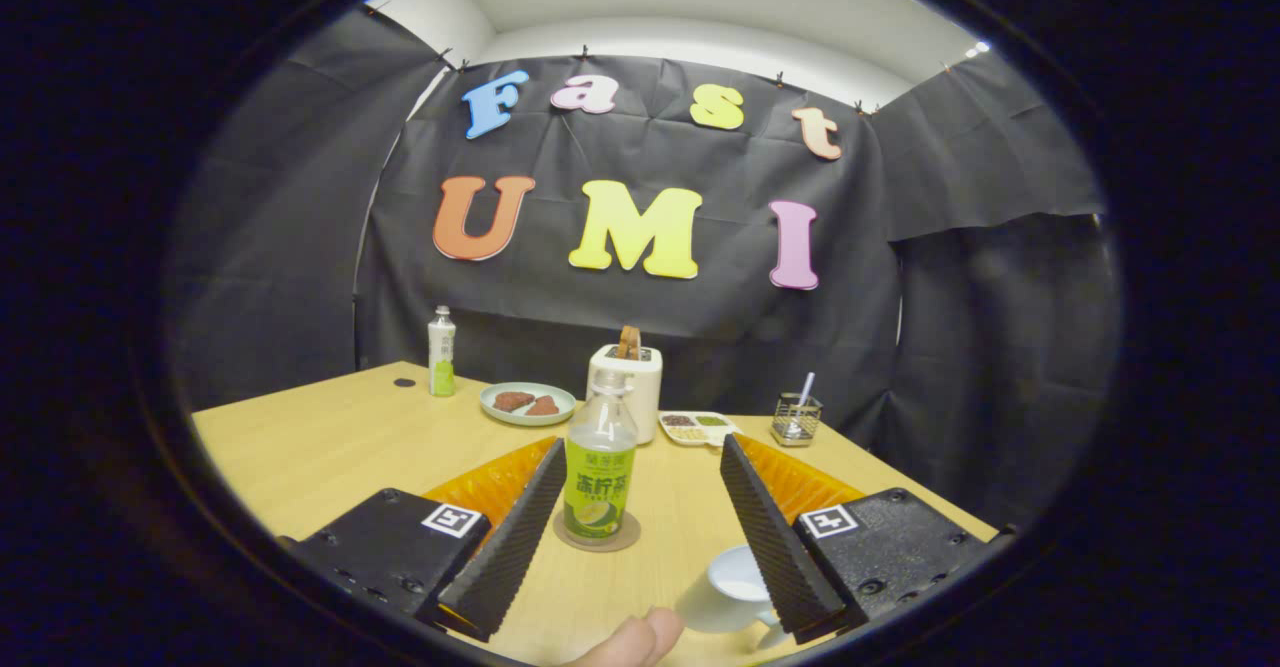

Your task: Take the bottle from table, then pour the juice into the cup, finally place the bottle on the coaster

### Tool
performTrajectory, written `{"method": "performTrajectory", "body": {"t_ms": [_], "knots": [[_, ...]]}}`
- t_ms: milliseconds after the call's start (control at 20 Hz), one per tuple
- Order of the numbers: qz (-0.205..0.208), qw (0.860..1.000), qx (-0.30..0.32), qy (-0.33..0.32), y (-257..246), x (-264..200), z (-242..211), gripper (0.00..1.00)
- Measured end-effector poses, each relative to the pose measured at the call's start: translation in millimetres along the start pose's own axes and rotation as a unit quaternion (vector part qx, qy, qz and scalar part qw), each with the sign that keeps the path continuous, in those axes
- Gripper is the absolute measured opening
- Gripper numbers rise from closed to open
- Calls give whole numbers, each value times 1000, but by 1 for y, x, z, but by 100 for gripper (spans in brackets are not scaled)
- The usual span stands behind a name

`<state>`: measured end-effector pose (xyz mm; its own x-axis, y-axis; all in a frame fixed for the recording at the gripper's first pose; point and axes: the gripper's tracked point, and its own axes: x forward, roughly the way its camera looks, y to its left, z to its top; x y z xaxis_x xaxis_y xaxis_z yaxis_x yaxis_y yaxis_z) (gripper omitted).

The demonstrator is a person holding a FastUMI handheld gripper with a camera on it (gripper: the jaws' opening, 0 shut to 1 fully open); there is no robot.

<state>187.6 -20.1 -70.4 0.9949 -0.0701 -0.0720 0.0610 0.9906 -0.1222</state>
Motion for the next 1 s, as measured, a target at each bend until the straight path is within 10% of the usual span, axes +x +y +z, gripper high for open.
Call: {"method": "performTrajectory", "body": {"t_ms": [1000], "knots": [[62,995,74,10,-24,-148,-16,100]]}}
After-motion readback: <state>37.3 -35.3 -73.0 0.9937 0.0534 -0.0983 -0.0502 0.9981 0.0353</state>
